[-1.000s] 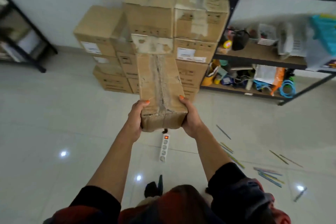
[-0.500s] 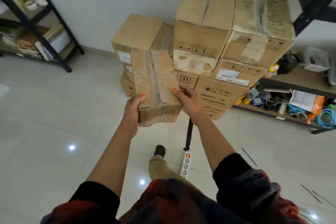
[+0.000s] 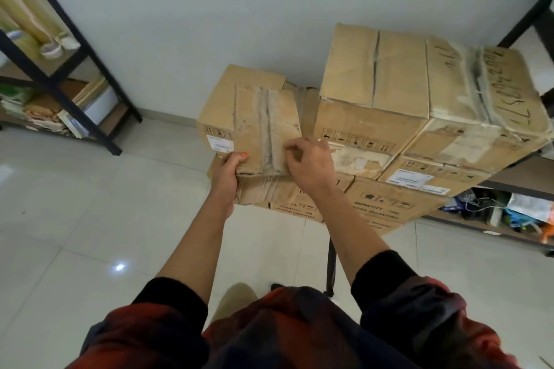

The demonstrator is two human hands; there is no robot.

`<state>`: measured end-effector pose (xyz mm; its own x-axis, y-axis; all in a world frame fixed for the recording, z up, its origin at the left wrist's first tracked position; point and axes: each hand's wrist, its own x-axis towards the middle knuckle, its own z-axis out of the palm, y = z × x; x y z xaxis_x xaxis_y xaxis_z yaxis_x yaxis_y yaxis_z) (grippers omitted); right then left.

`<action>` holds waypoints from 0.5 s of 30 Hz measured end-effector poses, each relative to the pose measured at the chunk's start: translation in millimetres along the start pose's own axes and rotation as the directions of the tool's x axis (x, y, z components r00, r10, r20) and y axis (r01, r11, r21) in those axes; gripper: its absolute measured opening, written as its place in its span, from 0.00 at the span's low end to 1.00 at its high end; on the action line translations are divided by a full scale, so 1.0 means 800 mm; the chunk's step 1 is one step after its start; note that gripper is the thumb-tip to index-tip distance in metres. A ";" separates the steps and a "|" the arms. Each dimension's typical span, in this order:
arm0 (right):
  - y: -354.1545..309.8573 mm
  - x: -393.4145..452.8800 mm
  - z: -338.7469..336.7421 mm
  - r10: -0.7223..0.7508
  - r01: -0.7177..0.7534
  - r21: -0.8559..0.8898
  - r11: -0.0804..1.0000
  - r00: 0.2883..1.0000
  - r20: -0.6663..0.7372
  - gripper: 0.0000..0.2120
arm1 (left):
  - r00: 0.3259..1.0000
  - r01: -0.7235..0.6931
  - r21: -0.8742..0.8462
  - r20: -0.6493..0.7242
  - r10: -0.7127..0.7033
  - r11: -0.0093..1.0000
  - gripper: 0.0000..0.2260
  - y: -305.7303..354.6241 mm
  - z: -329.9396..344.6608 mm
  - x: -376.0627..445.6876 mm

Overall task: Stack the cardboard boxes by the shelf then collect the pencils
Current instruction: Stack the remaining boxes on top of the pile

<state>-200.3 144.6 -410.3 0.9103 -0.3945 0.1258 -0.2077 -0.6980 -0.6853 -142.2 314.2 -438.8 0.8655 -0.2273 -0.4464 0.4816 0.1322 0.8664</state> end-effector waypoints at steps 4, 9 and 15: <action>-0.003 0.030 0.008 -0.025 0.021 -0.084 0.996 0.999 -0.042 0.10 | 0.999 0.034 -0.008 0.021 -0.033 0.999 0.29 0.012 0.005 0.051; -0.010 0.070 0.021 -0.034 0.024 -0.126 0.992 0.996 -0.080 0.09 | 0.994 0.080 0.009 0.071 -0.080 0.997 0.32 0.033 0.019 0.112; -0.020 0.127 0.043 0.064 -0.066 -0.083 0.994 0.998 -0.019 0.10 | 0.984 0.126 0.082 0.120 -0.135 0.989 0.35 0.055 0.035 0.183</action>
<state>-92.1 135.9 -411.4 0.8879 -0.4499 0.0954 -0.2960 -0.7178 -0.6302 1.4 259.5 -459.6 0.7696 -0.3572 -0.5293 0.5738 0.0233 0.8187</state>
